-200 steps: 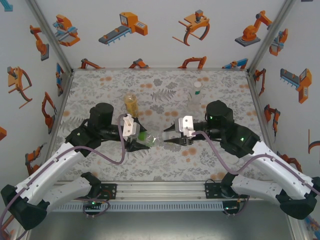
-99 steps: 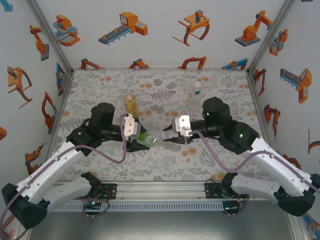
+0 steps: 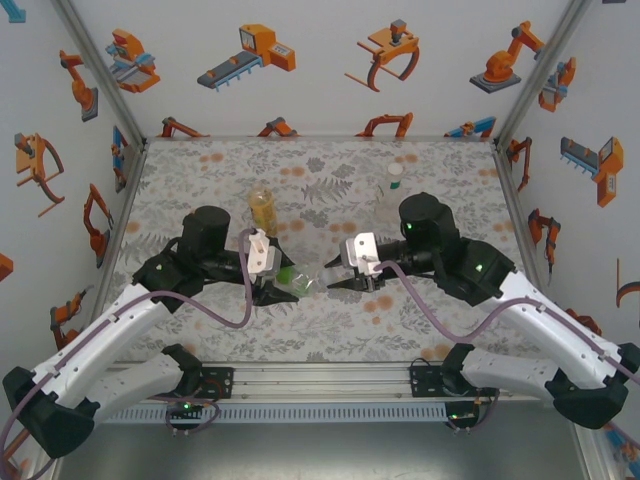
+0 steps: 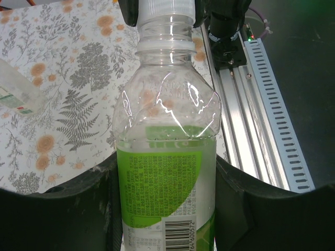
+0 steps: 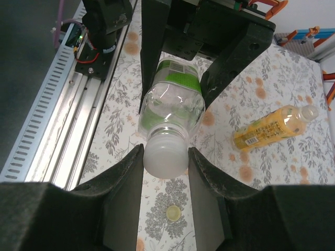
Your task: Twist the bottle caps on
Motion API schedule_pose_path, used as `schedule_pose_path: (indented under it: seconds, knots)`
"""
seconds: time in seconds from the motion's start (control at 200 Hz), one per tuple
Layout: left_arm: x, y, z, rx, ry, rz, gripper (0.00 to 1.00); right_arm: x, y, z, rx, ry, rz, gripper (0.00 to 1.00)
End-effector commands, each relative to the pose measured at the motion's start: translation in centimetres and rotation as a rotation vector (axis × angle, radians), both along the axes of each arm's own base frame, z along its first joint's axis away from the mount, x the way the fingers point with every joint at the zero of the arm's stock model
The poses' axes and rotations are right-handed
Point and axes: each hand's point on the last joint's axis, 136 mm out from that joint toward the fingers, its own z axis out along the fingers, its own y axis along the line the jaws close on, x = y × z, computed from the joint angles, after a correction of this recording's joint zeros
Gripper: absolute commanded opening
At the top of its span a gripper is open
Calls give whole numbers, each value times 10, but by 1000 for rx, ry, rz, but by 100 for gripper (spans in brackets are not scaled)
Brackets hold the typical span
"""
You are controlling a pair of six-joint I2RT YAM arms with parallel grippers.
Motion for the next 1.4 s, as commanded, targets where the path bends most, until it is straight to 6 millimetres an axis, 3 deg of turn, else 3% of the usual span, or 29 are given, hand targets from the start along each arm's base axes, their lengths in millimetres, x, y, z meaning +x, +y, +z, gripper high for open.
schedule_pose_path:
  seconds: [0.0, 0.681, 0.931, 1.242, 1.397]
  knots:
    - [-6, 1, 21, -50, -63, -28, 0, -12, 1, 6, 7, -10, 57, 6]
    - [-4, 2, 27, -79, -75, -10, 0, -12, 12, -11, -42, -20, 49, 2]
    - [-5, 3, 27, -81, -84, -8, 0, -4, 16, -7, -21, 47, -15, 0]
    - [-4, 3, 27, -80, -90, -4, 0, 22, 21, -1, 55, 313, -241, 0]
    - [-4, 3, 26, -79, -89, -5, 0, 53, 16, -2, 135, 524, -476, 0]
